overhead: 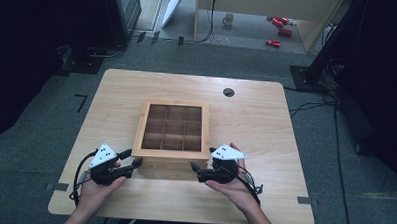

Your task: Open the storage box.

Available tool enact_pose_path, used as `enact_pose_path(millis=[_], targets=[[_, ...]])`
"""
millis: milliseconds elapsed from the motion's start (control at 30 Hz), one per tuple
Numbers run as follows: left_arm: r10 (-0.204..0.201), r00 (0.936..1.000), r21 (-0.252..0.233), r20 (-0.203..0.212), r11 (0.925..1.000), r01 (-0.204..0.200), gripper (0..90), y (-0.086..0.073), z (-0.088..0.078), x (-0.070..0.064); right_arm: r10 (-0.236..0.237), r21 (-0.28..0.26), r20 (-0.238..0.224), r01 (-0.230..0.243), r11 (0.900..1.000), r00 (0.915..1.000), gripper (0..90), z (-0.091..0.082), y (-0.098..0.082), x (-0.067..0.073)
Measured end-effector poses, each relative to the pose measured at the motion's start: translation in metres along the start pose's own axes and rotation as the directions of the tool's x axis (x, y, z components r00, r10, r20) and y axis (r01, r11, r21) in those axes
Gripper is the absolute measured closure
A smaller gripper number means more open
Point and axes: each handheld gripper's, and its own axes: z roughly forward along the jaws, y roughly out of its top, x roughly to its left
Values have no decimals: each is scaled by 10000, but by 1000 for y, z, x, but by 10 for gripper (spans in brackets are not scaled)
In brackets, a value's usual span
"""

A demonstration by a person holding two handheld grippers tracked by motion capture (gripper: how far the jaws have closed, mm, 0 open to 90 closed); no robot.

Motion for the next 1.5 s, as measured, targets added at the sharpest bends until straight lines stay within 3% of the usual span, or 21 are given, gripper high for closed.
enact_pose_path(millis=[133, 300, 700, 800, 967, 1067, 1233, 1367, 1500], targets=[[-94, 9999, -107, 47, 9999, 95, 461, 1, -1, 0, 145, -193, 226, -141, 9997, 9996, 178, -2, 0, -5], [-164, 9998, -125, 82, 9998, 165, 454, 1, 0, 1, -95, -297, 270, 103, 9995, 9996, 181, -2, -1, -6], [-257, 9996, -296, 106, 9992, 260, 438, 4, -1, 2, -398, -718, 108, 404, 9966, 9992, 254, -4, -1, -3], [-286, 9995, -312, 120, 9991, 290, 434, 5, -1, 2, -597, -569, 423, 621, 9964, 9973, 278, -2, -2, -2], [-403, 9991, -426, 125, 9983, 408, 429, 6, -1, 4, -403, -747, 641, 450, 9962, 9971, 273, 0, -2, -6], [-493, 9988, -488, 76, 9976, 496, 423, 6, -2, 6, -615, -912, 870, 695, 9934, 9943, 278, 0, -1, -3], [-682, 9976, -453, 90, 9966, 686, 376, 2, -8, 11, -1265, -963, 1454, 1413, 9853, 9813, 278, 1, -2, 3], [-800, 9967, -407, -104, 9960, 795, 328, -3, -15, 15, -1383, -1007, 1391, 1529, 9831, 9806, 275, 3, 0, 5], [-627, 9973, 27, -389, 9980, 629, 277, -11, -16, 17, -1386, -1104, 1341, 1538, 9819, 9812, 265, 3, 3, 3]])
